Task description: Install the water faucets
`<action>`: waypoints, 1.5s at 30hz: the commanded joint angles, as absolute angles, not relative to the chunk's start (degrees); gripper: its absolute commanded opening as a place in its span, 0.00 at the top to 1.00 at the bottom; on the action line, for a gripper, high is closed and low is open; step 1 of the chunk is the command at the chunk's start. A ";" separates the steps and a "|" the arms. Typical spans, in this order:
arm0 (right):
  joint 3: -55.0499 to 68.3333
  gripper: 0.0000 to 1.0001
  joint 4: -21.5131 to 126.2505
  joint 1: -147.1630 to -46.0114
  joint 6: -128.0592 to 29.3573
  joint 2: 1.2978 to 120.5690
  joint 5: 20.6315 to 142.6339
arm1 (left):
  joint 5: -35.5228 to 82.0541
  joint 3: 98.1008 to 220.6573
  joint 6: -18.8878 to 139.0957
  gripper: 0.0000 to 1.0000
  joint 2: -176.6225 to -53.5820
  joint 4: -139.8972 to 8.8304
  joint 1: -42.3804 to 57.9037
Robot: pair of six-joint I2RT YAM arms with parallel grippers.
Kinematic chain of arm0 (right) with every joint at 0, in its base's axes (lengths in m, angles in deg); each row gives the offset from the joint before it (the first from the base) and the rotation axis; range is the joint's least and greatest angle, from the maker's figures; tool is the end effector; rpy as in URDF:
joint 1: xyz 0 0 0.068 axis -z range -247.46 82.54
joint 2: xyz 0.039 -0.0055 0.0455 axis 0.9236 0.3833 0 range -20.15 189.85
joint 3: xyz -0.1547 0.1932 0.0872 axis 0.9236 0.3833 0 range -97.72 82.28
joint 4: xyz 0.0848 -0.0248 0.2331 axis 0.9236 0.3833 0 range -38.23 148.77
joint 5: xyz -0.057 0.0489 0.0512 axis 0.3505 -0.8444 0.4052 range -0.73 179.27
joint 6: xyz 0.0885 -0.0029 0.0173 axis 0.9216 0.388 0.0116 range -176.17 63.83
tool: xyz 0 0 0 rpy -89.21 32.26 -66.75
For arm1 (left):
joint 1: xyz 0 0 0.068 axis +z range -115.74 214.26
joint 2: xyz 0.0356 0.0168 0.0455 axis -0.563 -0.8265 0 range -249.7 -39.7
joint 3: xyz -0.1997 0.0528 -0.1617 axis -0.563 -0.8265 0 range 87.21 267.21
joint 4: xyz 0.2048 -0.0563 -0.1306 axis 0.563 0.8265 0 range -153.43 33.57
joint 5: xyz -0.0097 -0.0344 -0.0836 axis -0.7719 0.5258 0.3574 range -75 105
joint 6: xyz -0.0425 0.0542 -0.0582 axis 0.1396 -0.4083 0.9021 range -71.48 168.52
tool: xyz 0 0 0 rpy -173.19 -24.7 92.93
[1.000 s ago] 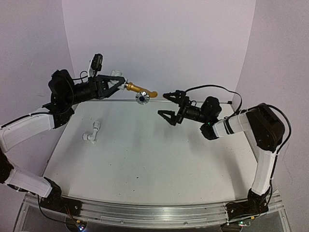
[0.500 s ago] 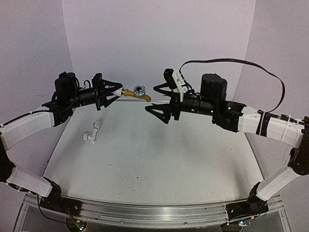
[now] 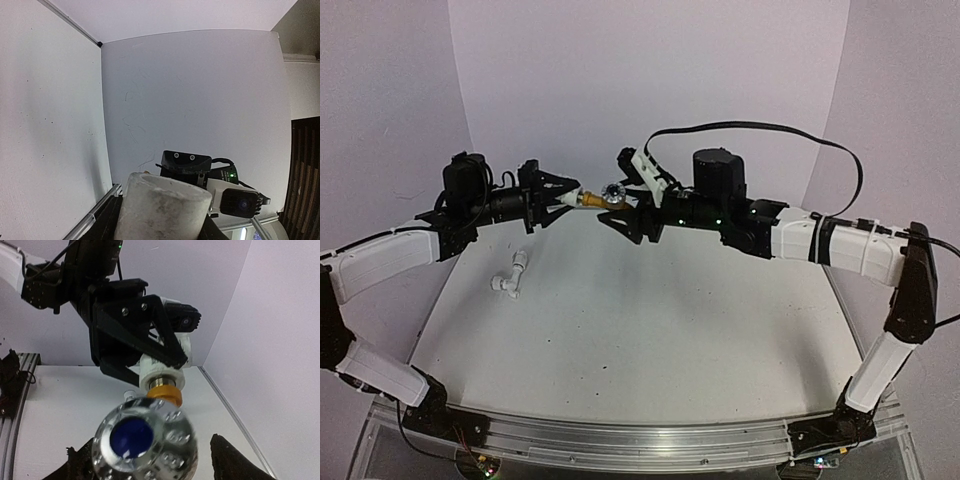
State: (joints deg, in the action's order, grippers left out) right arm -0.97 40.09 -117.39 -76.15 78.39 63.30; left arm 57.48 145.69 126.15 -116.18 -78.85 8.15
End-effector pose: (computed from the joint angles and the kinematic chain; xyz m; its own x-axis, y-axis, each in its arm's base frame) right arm 0.2583 0.3620 0.3514 0.2931 -0.1288 -0.9474 -0.9248 0.2131 -0.3151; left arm 0.2754 -0.1955 0.3389 -0.9174 -0.3526 -0.1844 0.1600 0.0977 -0.9823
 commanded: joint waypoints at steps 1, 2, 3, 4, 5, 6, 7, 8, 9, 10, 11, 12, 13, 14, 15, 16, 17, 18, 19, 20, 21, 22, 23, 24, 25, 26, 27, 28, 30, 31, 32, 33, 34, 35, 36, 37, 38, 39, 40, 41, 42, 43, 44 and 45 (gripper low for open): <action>-5.34 0.39 38.40 -117.65 -72.61 80.52 62.60 | 59.01 146.58 125.28 1.00 -116.69 -81.70 7.81; -5.91 0.45 38.41 -117.65 -71.82 81.16 62.95 | 59.10 146.74 124.95 1.00 -116.88 -81.71 7.74; -6.24 0.49 38.41 -117.65 -71.09 81.47 63.06 | 59.12 146.89 124.69 1.00 -117.02 -81.71 7.72; -6.58 0.57 38.35 -117.65 -69.80 82.08 63.33 | 59.17 147.32 124.02 1.00 -117.23 -81.71 7.56; -6.97 0.63 38.33 -117.65 -68.70 82.50 63.38 | 59.21 147.64 123.26 1.00 -117.36 -81.71 7.50; -7.60 0.72 38.28 -117.65 -66.33 82.96 63.78 | 59.29 148.07 121.79 1.00 -117.46 -81.71 7.39; -8.17 0.84 38.24 -117.54 -64.06 83.60 64.13 | 59.37 148.77 118.65 1.00 -117.49 -81.99 7.23; -8.69 0.93 38.24 -117.32 -61.16 83.92 64.01 | 59.57 149.35 115.29 1.00 -117.42 -82.67 7.05; -9.59 1.00 38.17 -116.60 -55.79 84.23 62.34 | 60.98 149.68 110.25 1.00 -117.32 -84.92 6.94; -10.15 1.00 38.15 -116.02 -52.42 84.59 60.33 | 62.42 149.84 104.59 1.00 -117.02 -86.29 6.93; -10.79 1.00 38.06 -115.26 -48.37 84.83 58.09 | 65.11 149.80 100.49 1.00 -116.71 -87.95 6.93; -13.08 1.00 37.07 -112.04 -34.29 86.05 49.08 | 71.99 148.90 88.07 1.00 -115.26 -92.12 6.68; -13.56 1.00 36.69 -111.46 -31.82 86.71 47.51 | 73.25 148.55 82.76 1.00 -114.40 -92.95 6.49; -14.74 1.00 32.79 -109.15 -17.53 88.42 38.45 | 79.02 146.75 67.49 1.00 -112.37 -93.38 5.93; -14.79 1.00 30.22 -108.58 -14.79 88.76 35.33 | 81.96 146.22 64.16 1.00 -112.11 -93.39 5.73; -14.69 1.00 25.34 -108.07 -2.71 89.76 31.28 | 86.80 146.51 54.52 1.00 -111.66 -93.39 5.07; -14.60 1.00 19.53 -107.90 8.49 90.41 27.41 | 93.98 148.05 49.89 1.00 -112.12 -93.39 4.86; -14.80 1.00 16.75 -107.89 15.91 90.90 25.14 | 98.54 151.10 47.30 1.00 -113.24 -93.40 4.82; -14.48 1.00 14.10 -107.93 23.11 91.20 23.55 | 102.07 154.80 46.24 1.00 -115.02 -93.33 4.73; -13.85 1.00 10.34 -107.90 28.08 91.32 22.70 | 105.99 158.91 46.13 1.00 -116.93 -93.38 4.73; -12.84 1.00 8.82 -107.94 32.68 91.15 22.68 | 107.12 161.69 46.10 1.00 -118.35 -93.40 4.69; -9.74 1.00 -0.47 -107.89 41.89 90.13 23.95 | 112.12 166.58 44.26 1.00 -120.53 -93.36 4.64; -8.08 1.00 -2.98 -107.89 44.40 89.16 24.94 | 113.46 167.67 42.00 1.00 -121.11 -93.35 4.64; -6.01 0.99 -3.39 -107.87 45.07 87.58 26.31 | 113.76 168.89 39.73 1.00 -121.68 -93.47 4.76; -5.10 0.89 -3.26 -107.58 44.71 86.83 27.21 | 113.01 169.39 39.41 1.00 -122.02 -93.44 4.87; -3.79 0.76 -2.46 -107.25 43.69 85.78 28.00 | 112.12 169.94 39.88 1.00 -122.45 -93.48 5.09; -2.26 0.64 -1.81 -106.71 41.48 84.73 28.31 | 110.81 170.07 42.02 1.00 -122.61 -93.42 5.32; -1.33 0.54 -1.32 -106.07 39.34 84.04 28.17 | 106.76 169.60 44.89 1.00 -122.24 -93.40 5.40; 1.23 0.34 -0.34 -103.87 34.11 82.07 28.31 | 96.26 166.57 50.87 1.00 -120.16 -93.31 5.37; 2.87 0.30 0.16 -103.22 30.49 80.65 28.42 | 90.24 164.76 53.88 1.00 -119.00 -93.36 5.33; 4.37 0.22 1.32 -101.57 26.31 79.10 28.69 | 83.72 163.00 57.77 1.00 -117.79 -93.39 5.36; 5.82 0.18 2.29 -100.79 21.52 77.38 28.89 | 79.40 161.79 62.89 1.00 -116.69 -93.48 5.45; 7.34 0.13 5.93 -99.26 13.26 74.88 29.33 | 72.15 158.82 69.68 1.00 -115.33 -93.47 5.74; 7.86 0.10 9.99 -98.47 8.32 73.64 29.86 | 68.18 157.74 72.82 1.00 -114.68 -93.48 6.04; 8.27 0.09 15.99 -98.30 -4.81 70.58 31.11 | 63.81 156.42 80.18 1.00 -113.54 -93.29 6.53; 7.18 0.07 29.72 -98.92 -21.96 67.32 35.57 | 58.11 155.07 88.81 1.00 -112.55 -91.99 7.07; 6.57 0.05 38.86 -100.75 -30.50 65.95 41.26 | 55.34 154.38 92.96 1.00 -112.20 -91.09 7.34; 6.05 0.04 44.77 -103.13 -44.94 63.62 47.69 | 53.41 153.70 100.87 1.00 -111.89 -89.65 7.59; 6.48 0.03 47.47 -105.76 -53.03 62.38 53.56 | 53.15 152.99 106.04 1.00 -111.99 -89.27 7.63; 7.05 0.03 47.82 -106.94 -57.86 61.90 56.02 | 53.30 152.54 109.90 1.00 -112.11 -89.20 7.63; 7.95 0.02 46.60 -108.83 -63.15 61.65 59.53 | 54.29 151.95 115.90 1.00 -112.60 -89.26 7.63; 7.98 0.02 45.56 -109.50 -65.46 62.02 60.73 | 55.36 151.65 119.15 1.00 -112.99 -89.23 7.62; 7.51 0.02 44.71 -109.96 -66.93 62.67 61.23 | 56.13 151.39 121.23 1.00 -113.26 -89.26 7.58; 6.85 0.02 44.25 -110.17 -67.54 63.65 61.19 | 56.58 150.92 121.94 1.00 -113.29 -89.24 7.44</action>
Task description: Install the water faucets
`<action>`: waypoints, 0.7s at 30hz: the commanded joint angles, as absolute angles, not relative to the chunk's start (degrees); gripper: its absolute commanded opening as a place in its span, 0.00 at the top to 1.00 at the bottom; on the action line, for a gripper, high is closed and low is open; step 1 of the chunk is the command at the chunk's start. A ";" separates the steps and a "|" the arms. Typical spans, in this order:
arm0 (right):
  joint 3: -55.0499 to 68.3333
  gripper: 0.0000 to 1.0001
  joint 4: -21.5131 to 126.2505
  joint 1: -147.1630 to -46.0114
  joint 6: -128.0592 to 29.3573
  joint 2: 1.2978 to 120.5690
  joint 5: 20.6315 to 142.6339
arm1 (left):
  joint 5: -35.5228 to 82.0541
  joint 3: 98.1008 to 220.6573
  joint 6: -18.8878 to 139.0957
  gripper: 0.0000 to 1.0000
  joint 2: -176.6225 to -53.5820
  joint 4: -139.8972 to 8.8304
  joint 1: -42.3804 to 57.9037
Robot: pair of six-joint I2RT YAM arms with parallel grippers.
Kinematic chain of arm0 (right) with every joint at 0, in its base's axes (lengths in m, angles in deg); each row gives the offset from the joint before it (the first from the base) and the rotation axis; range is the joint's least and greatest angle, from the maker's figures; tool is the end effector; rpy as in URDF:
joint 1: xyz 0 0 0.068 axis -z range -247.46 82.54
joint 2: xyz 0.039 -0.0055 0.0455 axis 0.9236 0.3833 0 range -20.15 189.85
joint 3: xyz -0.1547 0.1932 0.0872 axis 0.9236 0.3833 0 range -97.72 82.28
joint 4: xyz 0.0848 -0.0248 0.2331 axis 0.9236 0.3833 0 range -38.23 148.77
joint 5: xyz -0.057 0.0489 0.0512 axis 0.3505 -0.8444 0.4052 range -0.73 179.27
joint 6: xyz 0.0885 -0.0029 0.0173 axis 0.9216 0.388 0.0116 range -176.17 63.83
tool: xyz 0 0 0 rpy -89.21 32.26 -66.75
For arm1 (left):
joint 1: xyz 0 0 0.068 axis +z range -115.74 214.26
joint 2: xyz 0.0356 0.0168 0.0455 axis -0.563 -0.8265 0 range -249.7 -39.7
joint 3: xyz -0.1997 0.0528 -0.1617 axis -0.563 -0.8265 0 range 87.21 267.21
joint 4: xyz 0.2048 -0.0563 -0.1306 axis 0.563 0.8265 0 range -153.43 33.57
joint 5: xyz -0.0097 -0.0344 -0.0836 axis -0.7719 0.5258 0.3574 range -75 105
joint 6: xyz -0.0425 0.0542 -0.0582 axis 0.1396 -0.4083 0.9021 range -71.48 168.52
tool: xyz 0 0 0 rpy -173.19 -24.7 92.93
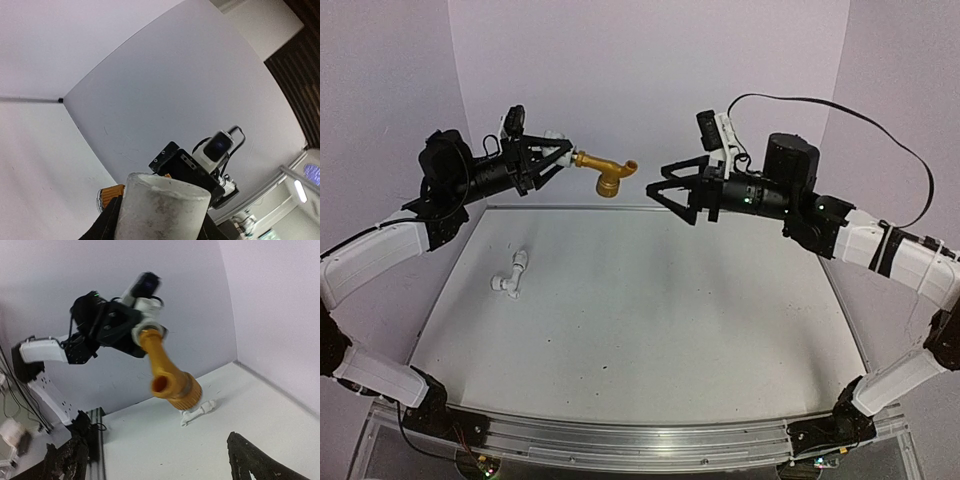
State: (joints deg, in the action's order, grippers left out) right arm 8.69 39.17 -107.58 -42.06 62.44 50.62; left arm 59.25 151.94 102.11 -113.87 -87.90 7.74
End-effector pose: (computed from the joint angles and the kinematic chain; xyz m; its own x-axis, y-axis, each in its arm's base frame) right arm 0.2447 0.2721 0.3962 -0.1923 0.0869 -0.9775 -0.9621 0.1798 0.2052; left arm 0.2584 -0.1918 0.4123 -0.6049 -0.3423 -0.7190 0.7346 0.1087 -0.6698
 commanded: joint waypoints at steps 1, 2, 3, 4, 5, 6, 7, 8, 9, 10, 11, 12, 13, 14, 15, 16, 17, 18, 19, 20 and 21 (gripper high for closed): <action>5.34 0.03 42.49 -110.98 -67.16 65.59 60.06 | 56.09 149.80 121.65 1.00 -112.84 -89.27 7.17; 5.08 0.03 41.32 -111.19 -66.49 66.26 59.62 | 55.55 149.15 121.50 1.00 -112.47 -89.27 7.14; 4.99 0.03 38.41 -111.59 -65.39 67.66 58.25 | 54.18 147.72 121.62 1.00 -111.58 -89.24 7.11; 5.17 0.03 37.71 -111.67 -65.13 67.97 57.94 | 53.89 147.39 121.72 1.00 -111.41 -89.26 7.02; 5.64 0.04 34.24 -112.02 -63.88 69.21 57.60 | 53.06 146.40 122.01 1.00 -110.90 -89.27 7.02; 5.92 0.05 31.41 -112.18 -62.26 70.71 56.98 | 52.56 145.95 122.23 1.00 -110.78 -89.27 6.82; 5.62 0.07 30.56 -112.24 -61.03 71.78 56.35 | 52.43 145.80 122.26 1.00 -110.91 -89.23 6.45; 5.01 0.09 29.42 -112.43 -59.75 72.95 55.61 | 52.24 145.81 122.26 1.00 -111.22 -89.26 6.15; 4.57 0.12 28.11 -112.68 -58.33 73.89 55.07 | 52.09 145.90 122.22 1.00 -111.47 -89.25 5.68; 4.17 0.16 26.01 -112.88 -56.99 74.76 54.41 | 52.01 146.02 122.11 1.00 -111.87 -89.25 5.17; 4.07 0.17 25.53 -112.93 -55.73 75.30 54.35 | 52.05 146.14 122.09 1.00 -112.23 -89.26 4.86; 3.58 0.22 23.92 -113.13 -53.58 76.24 53.83 | 52.02 146.37 121.83 1.00 -112.90 -89.25 4.28; 3.30 0.25 23.25 -113.11 -52.37 76.99 53.50 | 51.95 146.50 121.47 1.00 -113.34 -89.23 3.90; 2.75 0.28 22.58 -113.12 -50.98 77.70 53.64 | 51.86 146.60 121.35 1.00 -113.73 -89.31 3.59; 2.67 0.31 22.44 -113.13 -49.69 78.28 53.76 | 51.68 146.74 121.06 1.00 -114.06 -89.35 3.25; 2.57 0.35 21.70 -113.17 -48.71 78.77 53.34 | 51.66 146.91 120.77 1.00 -114.38 -89.43 3.02; 2.67 0.37 21.03 -113.14 -47.52 79.08 52.99 | 51.72 146.99 120.36 1.00 -114.70 -89.44 2.86; 2.85 0.43 20.17 -113.21 -45.39 79.43 53.01 | 51.82 147.06 119.98 1.00 -114.99 -89.48 2.72; 2.85 0.48 19.63 -113.17 -44.53 79.61 52.55 | 51.83 147.13 119.80 1.00 -115.12 -89.53 2.64; 2.76 0.56 19.25 -113.12 -43.36 79.88 51.76 | 51.85 147.19 119.43 1.00 -115.38 -89.65 2.62; 2.80 0.65 18.82 -113.13 -41.68 79.96 50.99 | 51.83 147.28 118.77 1.00 -115.57 -89.93 2.58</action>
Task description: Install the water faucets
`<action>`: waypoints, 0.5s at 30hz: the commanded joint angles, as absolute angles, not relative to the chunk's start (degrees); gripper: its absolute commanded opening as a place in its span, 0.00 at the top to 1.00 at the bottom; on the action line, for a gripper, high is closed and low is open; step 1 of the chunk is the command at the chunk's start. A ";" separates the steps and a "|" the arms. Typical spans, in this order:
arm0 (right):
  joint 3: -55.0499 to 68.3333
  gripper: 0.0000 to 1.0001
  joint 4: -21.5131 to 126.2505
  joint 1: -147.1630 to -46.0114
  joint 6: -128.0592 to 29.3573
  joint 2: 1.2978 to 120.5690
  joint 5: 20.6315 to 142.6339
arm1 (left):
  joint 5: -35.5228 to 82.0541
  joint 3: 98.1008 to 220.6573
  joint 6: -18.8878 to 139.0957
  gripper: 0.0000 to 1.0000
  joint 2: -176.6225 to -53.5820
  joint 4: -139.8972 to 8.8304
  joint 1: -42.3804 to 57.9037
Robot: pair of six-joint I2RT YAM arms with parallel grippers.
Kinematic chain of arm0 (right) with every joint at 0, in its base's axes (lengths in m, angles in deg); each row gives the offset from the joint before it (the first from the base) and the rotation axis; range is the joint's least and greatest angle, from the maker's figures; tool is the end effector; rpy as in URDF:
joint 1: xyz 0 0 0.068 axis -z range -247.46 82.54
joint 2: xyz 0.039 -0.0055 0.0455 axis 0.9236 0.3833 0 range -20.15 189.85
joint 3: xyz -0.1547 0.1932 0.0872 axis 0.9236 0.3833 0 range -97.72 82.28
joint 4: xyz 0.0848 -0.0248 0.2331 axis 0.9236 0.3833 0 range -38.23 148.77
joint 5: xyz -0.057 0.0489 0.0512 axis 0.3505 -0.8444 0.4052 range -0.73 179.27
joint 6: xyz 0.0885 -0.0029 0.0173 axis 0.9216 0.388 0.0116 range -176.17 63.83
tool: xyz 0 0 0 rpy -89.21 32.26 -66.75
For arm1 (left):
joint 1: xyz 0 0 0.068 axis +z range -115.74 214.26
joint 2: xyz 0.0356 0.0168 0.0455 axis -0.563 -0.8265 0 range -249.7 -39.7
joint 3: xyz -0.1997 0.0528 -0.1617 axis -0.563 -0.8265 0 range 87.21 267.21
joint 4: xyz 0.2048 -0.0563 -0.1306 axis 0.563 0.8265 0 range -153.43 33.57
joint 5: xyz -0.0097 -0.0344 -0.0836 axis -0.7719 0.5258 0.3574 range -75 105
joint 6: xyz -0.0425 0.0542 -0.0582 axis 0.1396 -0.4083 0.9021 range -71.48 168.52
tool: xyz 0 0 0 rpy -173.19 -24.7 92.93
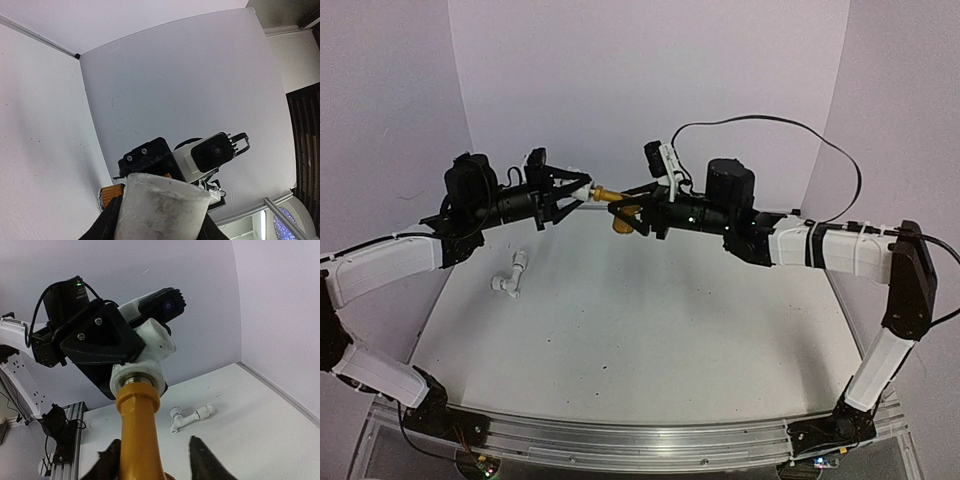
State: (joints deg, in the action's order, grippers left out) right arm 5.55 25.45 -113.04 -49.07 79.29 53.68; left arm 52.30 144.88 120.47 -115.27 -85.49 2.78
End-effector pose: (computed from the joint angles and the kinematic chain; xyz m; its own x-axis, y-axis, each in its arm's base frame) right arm 0.2730 0.3456 0.3379 -0.0783 0.0637 -0.9949 -0.9852 0.1476 0.0870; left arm 0.2593 -0.2160 0.3544 -0.8658 -0.3566 -0.3510 0.3474 0.0764 -0.9346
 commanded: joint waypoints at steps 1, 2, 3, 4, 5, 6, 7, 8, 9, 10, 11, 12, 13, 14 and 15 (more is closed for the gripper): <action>2.90 0.77 18.60 -113.16 -40.61 79.96 50.74 | 51.85 147.29 117.81 1.00 -115.70 -90.30 2.47; 2.90 0.91 18.40 -113.16 -38.77 80.03 50.39 | 51.82 147.47 116.24 1.00 -115.80 -91.18 2.37; 2.80 0.98 18.38 -113.10 -36.84 79.98 49.97 | 51.98 147.45 114.89 1.00 -115.85 -92.21 2.23; 2.76 1.00 18.33 -112.84 -32.65 79.88 49.07 | 53.42 147.15 108.67 1.00 -115.73 -97.24 1.68; 2.65 1.00 18.30 -112.69 -31.71 79.88 48.00 | 54.51 146.98 104.87 1.00 -115.59 -99.33 1.48; 2.14 1.00 18.21 -111.90 -26.79 79.92 45.24 | 57.23 147.10 99.06 1.00 -115.43 -101.97 1.14; 1.47 1.00 18.13 -111.35 -23.36 80.10 43.77 | 60.21 147.20 90.80 1.00 -115.38 -104.52 0.68; 0.27 1.00 18.03 -109.73 -15.22 81.05 39.36 | 68.88 147.58 81.55 1.00 -115.37 -105.63 0.11; -0.90 1.00 17.45 -108.22 -7.43 82.05 35.32 | 76.71 147.85 72.56 1.00 -115.44 -105.82 -0.41; -1.89 1.00 15.62 -107.03 0.13 83.15 31.68 | 85.88 148.13 64.37 1.00 -115.52 -105.87 -0.60; -2.43 1.00 12.66 -106.29 6.01 83.73 29.57 | 91.02 148.78 58.62 1.00 -115.89 -105.80 -0.56; -2.76 1.00 8.97 -105.55 14.07 84.42 26.38 | 99.26 149.71 54.18 1.00 -116.79 -105.87 -0.51; -2.96 1.00 1.42 -105.11 28.97 85.47 22.65 | 112.35 156.47 52.55 1.00 -119.82 -105.88 -0.07; -2.75 1.00 -2.14 -105.09 33.21 85.45 22.41 | 114.62 160.01 53.75 1.00 -121.69 -105.90 0.08; -1.74 1.00 -8.07 -105.12 38.92 85.06 22.88 | 115.45 165.49 56.11 1.00 -124.80 -106.05 0.28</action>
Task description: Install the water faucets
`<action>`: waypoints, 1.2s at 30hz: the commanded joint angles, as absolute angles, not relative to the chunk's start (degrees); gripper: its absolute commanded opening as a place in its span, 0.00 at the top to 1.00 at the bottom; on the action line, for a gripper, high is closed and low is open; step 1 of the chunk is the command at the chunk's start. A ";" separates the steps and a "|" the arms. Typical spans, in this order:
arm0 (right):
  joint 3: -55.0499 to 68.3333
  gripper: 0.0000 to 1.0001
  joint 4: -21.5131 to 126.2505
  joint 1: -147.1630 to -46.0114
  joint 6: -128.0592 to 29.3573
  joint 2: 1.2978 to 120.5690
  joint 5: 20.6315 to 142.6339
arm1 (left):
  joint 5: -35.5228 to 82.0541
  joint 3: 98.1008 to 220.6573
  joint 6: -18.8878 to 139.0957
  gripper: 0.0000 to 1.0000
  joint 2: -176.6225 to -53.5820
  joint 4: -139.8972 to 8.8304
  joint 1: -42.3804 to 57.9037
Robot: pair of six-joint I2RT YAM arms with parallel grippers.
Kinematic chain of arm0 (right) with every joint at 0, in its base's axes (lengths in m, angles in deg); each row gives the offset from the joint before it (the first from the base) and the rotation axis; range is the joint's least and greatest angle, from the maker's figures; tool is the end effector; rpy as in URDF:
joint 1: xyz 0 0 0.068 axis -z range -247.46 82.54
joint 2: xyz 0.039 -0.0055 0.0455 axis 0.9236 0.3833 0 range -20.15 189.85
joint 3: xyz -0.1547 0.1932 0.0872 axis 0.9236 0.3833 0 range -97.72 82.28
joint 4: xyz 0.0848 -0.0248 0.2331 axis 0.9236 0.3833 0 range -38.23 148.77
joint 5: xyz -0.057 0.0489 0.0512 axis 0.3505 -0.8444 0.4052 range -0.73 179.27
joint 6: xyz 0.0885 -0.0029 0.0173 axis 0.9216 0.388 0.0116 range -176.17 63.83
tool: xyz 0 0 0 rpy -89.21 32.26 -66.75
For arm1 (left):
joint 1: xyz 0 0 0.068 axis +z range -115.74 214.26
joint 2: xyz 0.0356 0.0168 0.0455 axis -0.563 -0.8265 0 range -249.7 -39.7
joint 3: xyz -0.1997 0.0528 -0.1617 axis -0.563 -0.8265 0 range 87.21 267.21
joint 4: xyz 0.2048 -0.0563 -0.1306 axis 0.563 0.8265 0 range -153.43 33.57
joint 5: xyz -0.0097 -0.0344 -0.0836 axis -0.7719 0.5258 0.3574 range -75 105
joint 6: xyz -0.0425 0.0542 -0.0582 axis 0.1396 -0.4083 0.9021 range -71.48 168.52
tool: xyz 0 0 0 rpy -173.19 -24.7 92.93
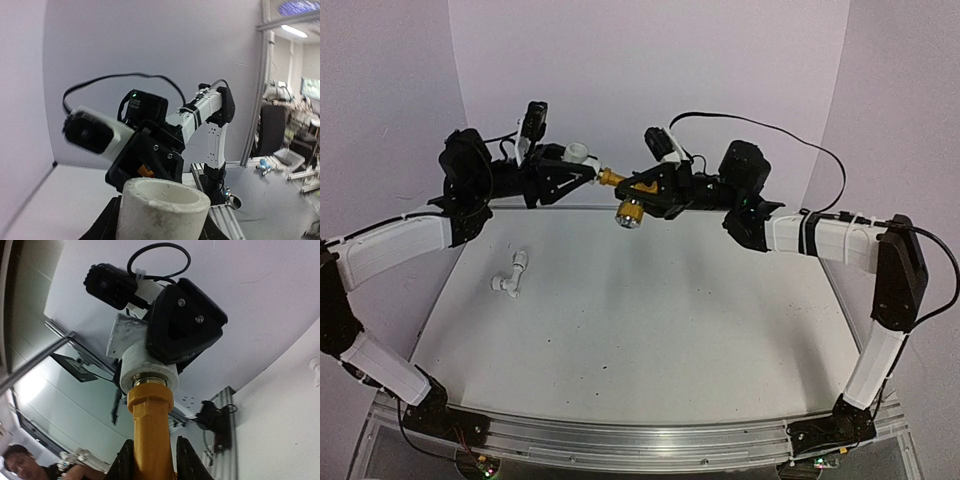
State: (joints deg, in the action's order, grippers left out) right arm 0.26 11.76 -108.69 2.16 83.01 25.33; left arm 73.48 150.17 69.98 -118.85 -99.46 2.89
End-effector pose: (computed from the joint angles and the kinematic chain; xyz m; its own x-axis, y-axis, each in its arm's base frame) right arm 0.2674 0.3307 0.3678 -0.6628 -0.0838 -0.7441 -0.6948 -0.3020 0.6528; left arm 0.2385 -0.2258 0.3944 -0.0802 -0.1750 -0.9813 0.9965 -0.0377 -0.0747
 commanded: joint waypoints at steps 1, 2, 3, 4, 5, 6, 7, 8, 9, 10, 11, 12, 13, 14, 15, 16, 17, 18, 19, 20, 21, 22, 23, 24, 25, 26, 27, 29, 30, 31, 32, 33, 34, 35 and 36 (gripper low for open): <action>-0.62 1.00 -11.05 -105.08 44.30 84.22 23.99 | 115.59 168.63 53.73 1.00 -126.57 -106.11 0.86; 0.03 1.00 -11.37 -105.00 44.98 83.26 24.31 | 115.51 169.59 50.08 1.00 -127.29 -106.11 1.46; 0.72 1.00 -10.82 -104.82 44.07 82.16 24.44 | 115.36 170.09 45.73 1.00 -127.96 -106.03 2.10; 0.92 1.00 -8.86 -104.56 41.55 80.60 24.47 | 114.91 171.41 44.42 0.98 -129.08 -106.02 2.63; 1.20 1.00 -6.46 -103.98 36.87 79.28 24.63 | 113.59 172.57 46.74 0.83 -129.83 -105.96 2.70; 1.57 1.00 -1.95 -103.40 31.61 77.94 24.90 | 111.18 173.08 51.53 0.63 -130.06 -105.90 2.73; 1.85 1.00 0.75 -102.77 25.45 76.50 25.24 | 108.20 172.69 56.10 0.48 -129.78 -105.91 2.77; 2.14 1.00 6.39 -101.81 17.22 74.68 26.20 | 104.83 170.25 60.76 0.31 -128.30 -105.88 3.07; 2.19 1.00 9.62 -101.38 12.45 73.92 26.86 | 103.14 168.46 62.42 0.24 -127.13 -105.93 3.24; 2.54 1.00 14.13 -100.77 6.71 72.71 28.00 | 98.55 163.42 65.08 0.13 -124.29 -105.86 3.43; 3.35 1.00 16.13 -99.61 0.33 71.08 29.45 | 93.77 157.95 68.30 0.01 -120.90 -105.87 3.49; 3.93 1.00 18.02 -99.16 -4.69 70.42 30.62 | 92.31 155.59 70.01 0.01 -119.19 -105.85 3.63; 4.55 1.00 19.18 -98.45 -9.07 69.17 31.72 | 88.85 150.90 74.42 0.00 -115.97 -105.80 4.19; 4.96 1.00 21.13 -98.21 -14.92 68.69 32.66 | 86.70 148.75 77.08 0.00 -114.20 -105.54 4.66; 5.03 1.00 26.32 -98.14 -25.02 67.47 34.04 | 82.43 145.32 83.12 0.00 -111.17 -105.14 5.02; 5.33 1.00 30.21 -98.30 -32.72 66.40 35.45 | 79.43 143.26 87.91 0.00 -109.26 -104.54 5.33; 6.64 1.00 31.79 -98.53 -41.43 64.91 37.10 | 74.13 141.38 94.89 0.00 -107.46 -102.75 5.47; 8.23 1.00 31.90 -98.61 -45.23 63.80 37.95 | 70.26 140.64 101.45 0.00 -106.93 -100.62 5.51; 9.74 1.00 32.10 -98.80 -50.39 63.00 38.96 | 67.22 140.13 108.41 0.00 -106.95 -98.68 5.52; 11.07 1.00 32.60 -99.63 -57.60 61.57 41.10 | 65.80 139.77 118.16 0.01 -108.13 -97.30 5.48; 11.50 1.00 33.29 -99.94 -61.94 61.21 41.92 | 66.20 139.74 125.72 0.04 -109.36 -97.04 5.52; 11.82 1.00 33.76 -100.68 -65.16 60.80 42.84 | 66.45 139.72 132.03 0.06 -110.75 -97.01 5.37; 11.91 1.00 33.96 -101.10 -68.31 60.72 43.43 | 66.31 139.83 138.14 0.06 -111.93 -97.00 4.53; 11.94 1.00 34.03 -101.47 -68.87 60.67 43.82 | 66.02 139.92 139.17 0.05 -112.47 -97.05 4.28; 11.84 1.00 34.11 -102.29 -71.53 60.78 44.19 | 65.35 140.19 142.09 0.02 -113.38 -97.05 3.19; 11.73 1.00 34.23 -102.96 -72.83 60.94 44.56 | 64.93 140.75 143.75 0.01 -114.50 -97.02 2.04; 11.57 1.00 34.28 -103.87 -73.57 61.22 45.10 | 65.06 141.20 144.31 0.00 -115.20 -97.02 1.60; 10.93 1.00 34.28 -104.91 -73.72 61.95 45.08 | 66.71 142.60 144.91 0.00 -118.02 -97.13 0.37; 10.49 1.00 34.28 -105.58 -73.45 62.62 44.84 | 67.04 143.18 144.49 0.00 -119.46 -97.27 -0.01; 10.43 1.00 34.28 -105.68 -73.47 62.77 44.82 | 66.79 143.43 143.64 0.00 -119.84 -97.36 -0.19; 10.26 1.00 34.28 -106.31 -73.02 63.21 44.84 | 66.28 144.15 141.03 0.00 -120.23 -97.42 -0.70; 10.07 1.00 34.23 -106.68 -72.46 63.68 44.20 | 66.29 144.74 139.02 0.00 -120.55 -97.40 -0.94; 9.88 1.00 34.20 -106.89 -71.84 63.92 43.70 | 66.37 145.31 136.93 0.00 -120.75 -97.44 -1.16; 9.90 1.00 34.09 -107.03 -71.40 64.06 43.30 | 66.47 145.66 135.69 0.00 -120.85 -97.49 -1.23; 9.79 1.00 33.78 -107.36 -70.71 64.32 42.89 | 66.31 146.09 133.33 0.00 -120.76 -97.52 -1.33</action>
State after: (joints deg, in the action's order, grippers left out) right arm 12.26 36.88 -106.38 -70.12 63.42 43.67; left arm 66.97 141.03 138.21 -121.39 -95.40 -0.85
